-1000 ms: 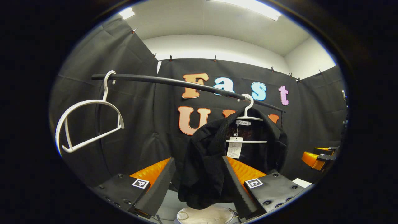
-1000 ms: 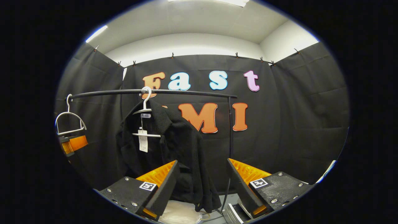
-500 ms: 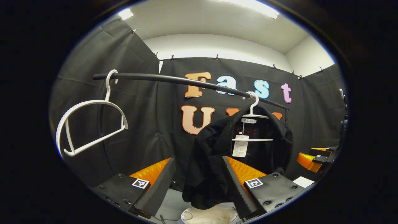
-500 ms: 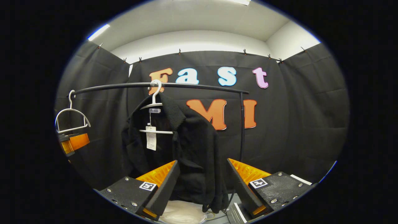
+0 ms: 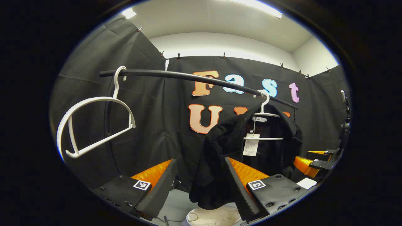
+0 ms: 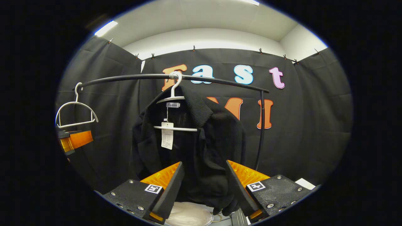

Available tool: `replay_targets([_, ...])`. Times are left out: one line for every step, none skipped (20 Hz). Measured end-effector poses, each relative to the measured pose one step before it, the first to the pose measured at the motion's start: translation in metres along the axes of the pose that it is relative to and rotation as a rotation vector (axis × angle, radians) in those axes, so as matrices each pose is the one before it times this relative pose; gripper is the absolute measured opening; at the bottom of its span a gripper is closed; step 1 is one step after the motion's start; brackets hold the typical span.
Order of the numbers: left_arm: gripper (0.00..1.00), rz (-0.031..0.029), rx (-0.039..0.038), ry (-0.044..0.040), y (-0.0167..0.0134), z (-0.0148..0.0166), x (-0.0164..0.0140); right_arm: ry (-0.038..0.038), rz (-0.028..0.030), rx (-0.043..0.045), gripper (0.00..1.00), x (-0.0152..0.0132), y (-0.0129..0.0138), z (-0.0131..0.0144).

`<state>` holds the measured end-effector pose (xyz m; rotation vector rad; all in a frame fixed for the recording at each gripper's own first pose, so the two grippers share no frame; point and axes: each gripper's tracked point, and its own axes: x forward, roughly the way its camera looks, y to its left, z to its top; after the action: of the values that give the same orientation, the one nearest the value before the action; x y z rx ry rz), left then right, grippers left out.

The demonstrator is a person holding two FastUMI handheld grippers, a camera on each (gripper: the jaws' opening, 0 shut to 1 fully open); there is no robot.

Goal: Grasp the clothes on the hanger with both hands and then place them into the laundry hamper below.

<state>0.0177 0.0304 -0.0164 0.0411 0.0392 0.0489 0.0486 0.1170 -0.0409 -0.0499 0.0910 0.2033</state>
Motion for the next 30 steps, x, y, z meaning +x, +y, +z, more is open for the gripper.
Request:
replay_targets([1.00,0.00343,0.00023,0.00160,0.00234,-0.00040,-0.00003,0.00587,0.00116,-0.00567,0.89,0.00265,0.00128,-0.00256])
replay_targets([0.96,0.00349,0.00092,0.00149,0.00244,-0.00185,-0.00026,0.00508,-0.00125,-0.00632,0.89,0.00618,0.00281,-0.00352])
replay_targets([0.96,0.00311,0.00173,0.00136,0.00156,-0.00062,0.00065,0.00100,-0.00254,-0.00633,0.79,0.00398,0.00161,-0.00222])
replay_targets([1.00,0.00218,0.00139,0.00117,0.00173,-0.00125,0.00086,0.00204,-0.00837,-0.00758,0.79,0.00542,-0.00052,-0.00261])
replay_targets([1.00,0.00338,0.00072,0.00349,0.00233,-0.00077,0.00083,0.00238,-0.00925,-0.00736,0.79,0.00486,0.00023,-0.00094])
replay_targets([1.00,0.00324,0.00071,0.00463,0.00210,-0.00284,0.00157,0.00326,-0.00602,-0.00578,0.79,0.00532,-0.00047,-0.00194])
replay_targets([1.00,0.00343,0.00131,0.00424,0.00189,-0.00019,0.00057,0.00274,-0.00580,-0.00482,0.71,0.00712,0.00070,-0.00263])
replay_targets([1.00,0.00373,0.00145,0.00284,0.00242,-0.00167,0.00107,0.00262,-0.00522,-0.00402,0.78,0.00687,0.00074,-0.00268])
replay_targets([0.96,0.00251,0.00122,0.00130,0.00157,-0.00113,0.00145,0.00526,-0.00470,-0.00367,0.78,0.00521,0.00075,-0.00200])
replay_targets([0.96,0.00388,0.00156,0.00265,0.00233,-0.00073,0.00136,0.00550,-0.00078,-0.00274,0.78,0.00553,0.00144,-0.00386])
replay_targets([0.96,0.00391,0.00187,0.00134,0.00099,-0.00077,0.00098,0.00438,-0.00311,-0.00331,0.85,0.00457,0.00180,-0.00280])
replay_targets([0.96,0.00461,0.00167,0.00156,0.00125,-0.00054,0.00115,0.00165,-0.00520,-0.00507,0.76,0.00589,0.00208,-0.00243])
replay_targets([0.96,0.00513,0.00006,0.00094,0.00290,-0.00139,0.00119,0.00018,-0.00869,-0.00592,0.72,0.00542,-0.00250,-0.00535])
replay_targets([0.96,0.00386,-0.00088,0.00165,0.00354,-0.00053,0.00074,-0.00155,-0.00929,-0.00864,0.72,0.00609,-0.00013,-0.00293])
replay_targets([0.96,0.00440,-0.00062,0.00332,0.00258,-0.00061,0.00118,0.00257,-0.01036,-0.00908,0.70,0.00710,-0.00044,-0.00357])
replay_targets([0.96,0.00330,-0.00004,0.00388,0.00151,-0.00106,0.00154,0.00194,-0.00632,-0.00575,0.69,0.00588,0.00126,-0.00290])
replay_targets([0.96,0.00366,0.00112,0.00245,0.00213,-0.00096,0.00150,0.00111,-0.00405,-0.00414,0.68,0.00583,0.00216,-0.00218])
replay_targets([0.96,0.00365,0.00197,0.00039,0.00091,0.00050,0.00143,0.00067,-0.00264,-0.00597,0.67,0.00439,0.00164,-0.00149])
replay_targets([0.96,0.00322,0.00190,-0.00099,0.00069,0.00078,0.00097,-0.00090,-0.00688,-0.00779,0.65,0.00386,0.00081,-0.00173])
replay_targets([0.96,0.00214,0.00137,-0.00127,0.00103,-0.00073,0.00038,-0.00190,-0.00738,-0.00729,0.64,0.00280,-0.00040,-0.00047])
replay_targets([0.96,0.00120,0.00144,0.00016,0.00019,0.00017,0.00098,-0.00214,-0.00769,-0.00483,0.60,0.00513,-0.00169,-0.00113])
replay_targets([0.96,0.00123,0.00161,0.00142,-0.00023,-0.00112,0.00120,-0.00335,-0.00444,-0.00365,0.59,0.00245,-0.00064,-0.00021])
replay_targets([0.96,0.00114,0.00161,0.00124,-0.00076,-0.00057,0.00089,-0.00297,-0.00858,-0.00440,0.47,0.00309,-0.00262,-0.00130])
replay_targets([0.96,0.00010,0.00129,0.00270,-0.00099,-0.00076,0.00081,-0.00108,-0.00612,-0.00294,0.43,0.00215,-0.00225,-0.00076])
replay_targets([0.96,-0.00031,0.00100,0.00231,-0.00175,-0.00025,0.00009,0.00039,-0.00158,0.00108,0.51,0.00237,-0.00264,-0.00016])
replay_targets([0.96,-0.00216,0.00020,0.00094,-0.00264,-0.00057,0.00154,0.00252,0.00102,0.00541,0.39,0.00218,-0.00215,-0.00071])
replay_targets([0.96,-0.00495,0.00013,0.00189,-0.00410,-0.00108,0.00149,0.00412,0.00965,0.01087,0.24,0.00082,-0.00088,-0.00003])
replay_targets([0.92,-0.00480,0.00057,0.00166,-0.00452,-0.00053,0.00159,0.00482,0.01558,0.01523,0.34,-0.00014,-0.00030,-0.00024])
replay_targets([0.92,-0.00696,0.00138,0.00360,-0.00626,-0.00162,0.00268,0.00631,0.01659,0.01788,0.12,0.00025,-0.00110,-0.00001])
replay_targets([0.93,-0.00903,0.00105,0.00487,-0.00706,-0.00240,0.00307,0.00601,0.02565,0.01840,0.07,-0.00142,0.00057,0.00123])
